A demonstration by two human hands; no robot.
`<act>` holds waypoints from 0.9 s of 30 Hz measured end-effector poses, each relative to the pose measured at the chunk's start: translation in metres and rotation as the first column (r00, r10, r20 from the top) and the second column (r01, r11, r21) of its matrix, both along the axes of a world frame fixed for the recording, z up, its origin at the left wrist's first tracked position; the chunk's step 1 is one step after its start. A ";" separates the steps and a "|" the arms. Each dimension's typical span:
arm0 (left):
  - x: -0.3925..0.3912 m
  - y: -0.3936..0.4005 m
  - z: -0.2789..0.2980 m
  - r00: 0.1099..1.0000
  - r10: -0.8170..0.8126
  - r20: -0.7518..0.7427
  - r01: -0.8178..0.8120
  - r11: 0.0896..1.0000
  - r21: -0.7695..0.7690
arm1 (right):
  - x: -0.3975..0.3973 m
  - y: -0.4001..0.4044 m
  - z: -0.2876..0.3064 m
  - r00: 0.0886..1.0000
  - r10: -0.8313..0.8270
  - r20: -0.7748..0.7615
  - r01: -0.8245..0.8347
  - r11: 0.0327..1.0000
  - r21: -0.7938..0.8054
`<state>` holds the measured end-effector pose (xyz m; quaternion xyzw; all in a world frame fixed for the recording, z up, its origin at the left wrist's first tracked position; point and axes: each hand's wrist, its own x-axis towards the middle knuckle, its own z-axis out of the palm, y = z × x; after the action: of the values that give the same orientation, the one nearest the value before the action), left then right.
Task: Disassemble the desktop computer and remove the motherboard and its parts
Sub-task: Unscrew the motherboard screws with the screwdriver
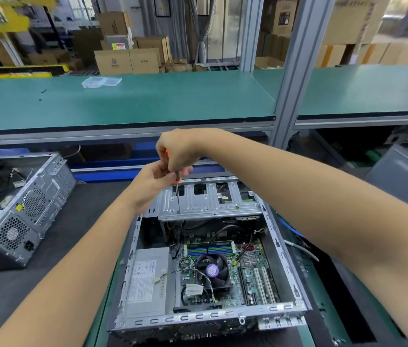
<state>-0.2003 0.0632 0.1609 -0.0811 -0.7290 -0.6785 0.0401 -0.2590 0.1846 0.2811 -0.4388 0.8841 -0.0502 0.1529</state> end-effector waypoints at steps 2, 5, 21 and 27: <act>0.001 0.000 -0.001 0.999 0.031 -0.009 -0.031 0.999 -0.044 | 0.001 -0.001 0.001 0.996 0.010 0.086 -0.009 1.000 -0.005; -0.001 0.005 0.000 0.992 0.111 -0.062 -0.118 0.986 -0.120 | 0.001 0.001 0.002 0.983 -0.017 0.180 0.027 0.998 -0.055; -0.005 -0.001 0.003 0.997 -0.026 0.075 0.036 0.990 -0.139 | 0.001 0.001 0.006 0.996 0.082 0.017 -0.083 0.995 0.060; -0.005 0.004 0.003 0.982 0.190 0.020 -0.185 0.972 -0.141 | 0.003 -0.002 -0.002 0.992 -0.039 -0.118 0.032 0.998 -0.061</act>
<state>-0.2057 0.0672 0.1643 -0.0033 -0.7794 -0.6206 0.0863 -0.2564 0.1824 0.2790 -0.4296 0.8974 -0.0527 0.0859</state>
